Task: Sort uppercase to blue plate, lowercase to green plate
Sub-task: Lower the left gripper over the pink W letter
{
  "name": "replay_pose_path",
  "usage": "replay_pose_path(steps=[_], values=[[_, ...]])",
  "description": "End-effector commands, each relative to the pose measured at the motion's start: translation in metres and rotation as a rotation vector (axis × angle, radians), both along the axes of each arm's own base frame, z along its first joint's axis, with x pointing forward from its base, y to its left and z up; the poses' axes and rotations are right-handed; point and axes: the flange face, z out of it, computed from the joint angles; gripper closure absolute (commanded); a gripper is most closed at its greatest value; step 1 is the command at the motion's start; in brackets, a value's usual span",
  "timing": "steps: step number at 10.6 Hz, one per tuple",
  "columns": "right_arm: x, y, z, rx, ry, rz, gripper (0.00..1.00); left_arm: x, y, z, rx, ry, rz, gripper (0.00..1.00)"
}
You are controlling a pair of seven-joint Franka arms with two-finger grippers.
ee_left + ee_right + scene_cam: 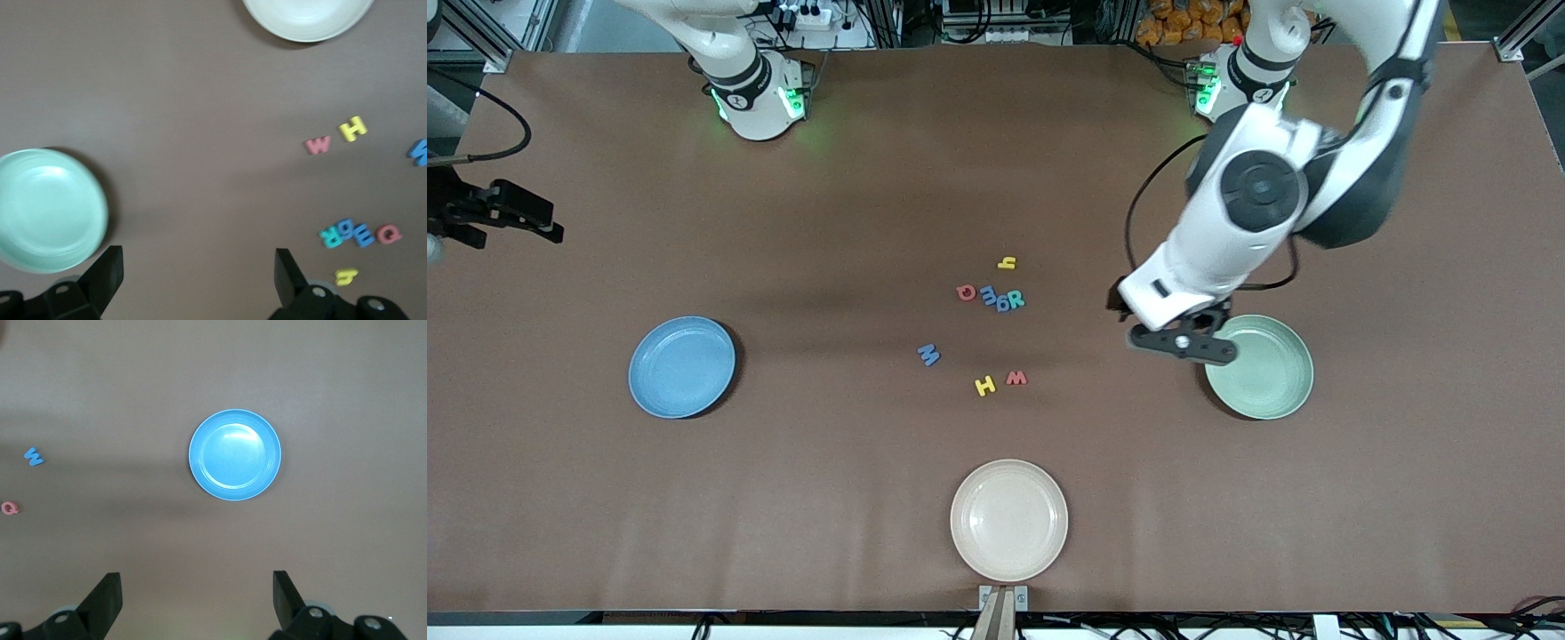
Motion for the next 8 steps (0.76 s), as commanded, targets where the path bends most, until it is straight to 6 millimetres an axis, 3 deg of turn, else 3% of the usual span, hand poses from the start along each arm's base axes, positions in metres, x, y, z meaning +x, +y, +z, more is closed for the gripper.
replay_pose_path(steps=[1, 4, 8], values=[[0.005, -0.010, -0.016, 0.018, 0.008, -0.017, 0.00, 0.003, -0.043, -0.050, -0.034, -0.030, 0.053, 0.00], [0.015, -0.012, -0.039, 0.021, 0.044, -0.019, 0.00, 0.000, -0.092, -0.112, -0.100, -0.083, 0.157, 0.00], [0.034, -0.021, -0.080, 0.027, 0.092, -0.033, 0.00, -0.006, -0.120, -0.175, -0.113, -0.089, 0.142, 0.00]])
